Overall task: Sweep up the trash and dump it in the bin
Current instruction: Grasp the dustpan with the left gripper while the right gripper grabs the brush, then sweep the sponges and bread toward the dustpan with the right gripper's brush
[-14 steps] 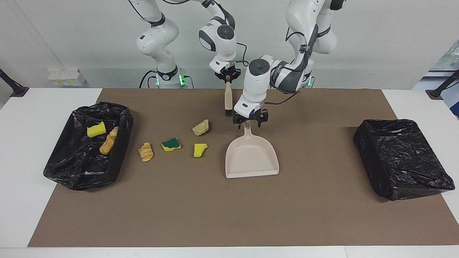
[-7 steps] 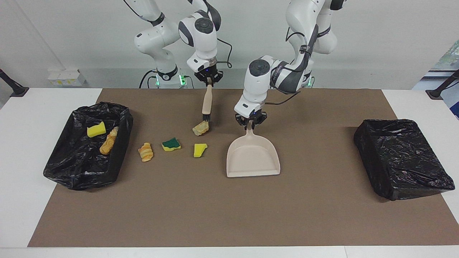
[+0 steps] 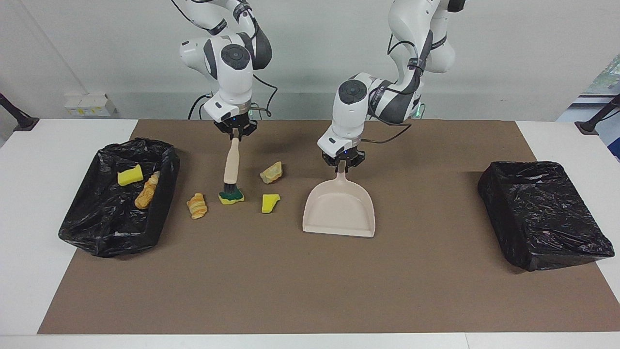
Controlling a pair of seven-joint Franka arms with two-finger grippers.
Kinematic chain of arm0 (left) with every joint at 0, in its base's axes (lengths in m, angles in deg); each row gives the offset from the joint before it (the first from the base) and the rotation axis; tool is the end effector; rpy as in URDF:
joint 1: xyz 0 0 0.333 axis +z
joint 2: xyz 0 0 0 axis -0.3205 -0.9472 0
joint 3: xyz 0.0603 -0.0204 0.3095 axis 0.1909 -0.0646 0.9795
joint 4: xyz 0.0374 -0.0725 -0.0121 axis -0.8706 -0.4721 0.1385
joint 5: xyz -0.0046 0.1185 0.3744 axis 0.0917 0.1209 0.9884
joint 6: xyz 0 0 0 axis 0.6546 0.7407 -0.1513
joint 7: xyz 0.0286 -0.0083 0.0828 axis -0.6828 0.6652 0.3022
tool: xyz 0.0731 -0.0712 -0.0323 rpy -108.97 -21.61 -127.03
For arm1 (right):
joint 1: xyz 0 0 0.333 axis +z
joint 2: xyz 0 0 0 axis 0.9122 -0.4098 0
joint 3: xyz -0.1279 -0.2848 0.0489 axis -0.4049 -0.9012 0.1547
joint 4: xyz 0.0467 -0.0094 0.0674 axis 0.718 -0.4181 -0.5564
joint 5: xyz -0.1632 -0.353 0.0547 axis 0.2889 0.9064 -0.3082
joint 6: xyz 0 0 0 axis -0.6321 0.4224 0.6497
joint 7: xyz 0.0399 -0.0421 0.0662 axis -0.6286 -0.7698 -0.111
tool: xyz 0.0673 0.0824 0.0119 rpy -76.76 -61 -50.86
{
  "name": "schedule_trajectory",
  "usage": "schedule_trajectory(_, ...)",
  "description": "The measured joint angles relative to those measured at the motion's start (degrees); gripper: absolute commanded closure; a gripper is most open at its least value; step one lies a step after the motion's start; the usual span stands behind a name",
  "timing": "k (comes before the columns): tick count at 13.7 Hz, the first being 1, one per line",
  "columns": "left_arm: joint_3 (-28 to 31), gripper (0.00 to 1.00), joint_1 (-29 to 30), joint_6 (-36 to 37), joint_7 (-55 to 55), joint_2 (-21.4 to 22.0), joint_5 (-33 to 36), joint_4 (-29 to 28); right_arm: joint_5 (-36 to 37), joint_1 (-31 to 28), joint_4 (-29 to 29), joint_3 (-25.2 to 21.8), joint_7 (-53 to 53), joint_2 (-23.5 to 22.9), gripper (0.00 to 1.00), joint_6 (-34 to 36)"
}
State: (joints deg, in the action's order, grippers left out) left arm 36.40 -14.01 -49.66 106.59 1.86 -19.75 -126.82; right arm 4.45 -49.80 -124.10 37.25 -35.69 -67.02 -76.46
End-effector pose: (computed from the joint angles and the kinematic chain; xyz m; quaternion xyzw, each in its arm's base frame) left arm 0.4471 -0.3689 0.3697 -0.9961 0.0831 0.0286 0.0083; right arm 0.4196 0.1289 0.4101 0.9893 0.0050 -0.0642 0.1307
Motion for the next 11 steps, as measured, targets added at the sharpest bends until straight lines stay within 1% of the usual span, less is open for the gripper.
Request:
schedule_trajectory(1,0.04,0.34,0.03,0.27,-0.51,0.14,0.0,-0.21,3.25,-1.53,2.42,0.0,1.45,-2.39,1.0,1.08)
schedule_trajectory(2,0.09,0.34,0.1,0.37,-0.79,0.22,0.0,-0.61,6.6,-3.03,4.15,0.0,2.91,-4.61,1.0,1.46)
schedule_trajectory(4,0.14,0.36,0.15,0.37,-1.02,0.29,0.0,-1.9,12.52,-6.42,5.73,0.02,4.78,-8.48,1.0,0.98)
schedule_trajectory(5,0.13,0.56,0.15,0.37,-1.05,0.3,0.0,-2.5,15.0,-7.98,6.06,-0.01,5.05,-10.3,1.0,0.28)
schedule_trajectory(6,0.13,0.85,0.15,0.37,-1.1,0.31,0.0,-3.06,16.98,-9.23,6.27,-0.03,5.05,-12.19,1.0,-0.35)
schedule_trajectory(7,0.14,0.97,0.15,0.35,-1.61,0.33,0.0,-3.35,17.86,-9.83,6.4,-0.04,4.99,-13.7,1.0,-0.6)
schedule_trajectory(8,0.15,1.0,0.16,0.29,-3.03,0.35,0.0,-3.36,18.14,-10.04,6.53,-0.03,4.78,-14.87,1.0,-0.73)
schedule_trajectory(11,0.43,1.0,0.21,0.29,-7.51,0.72,0.0,-3.35,18.35,-10.38,6.65,0.04,4.37,-16.81,1.0,-1.82)
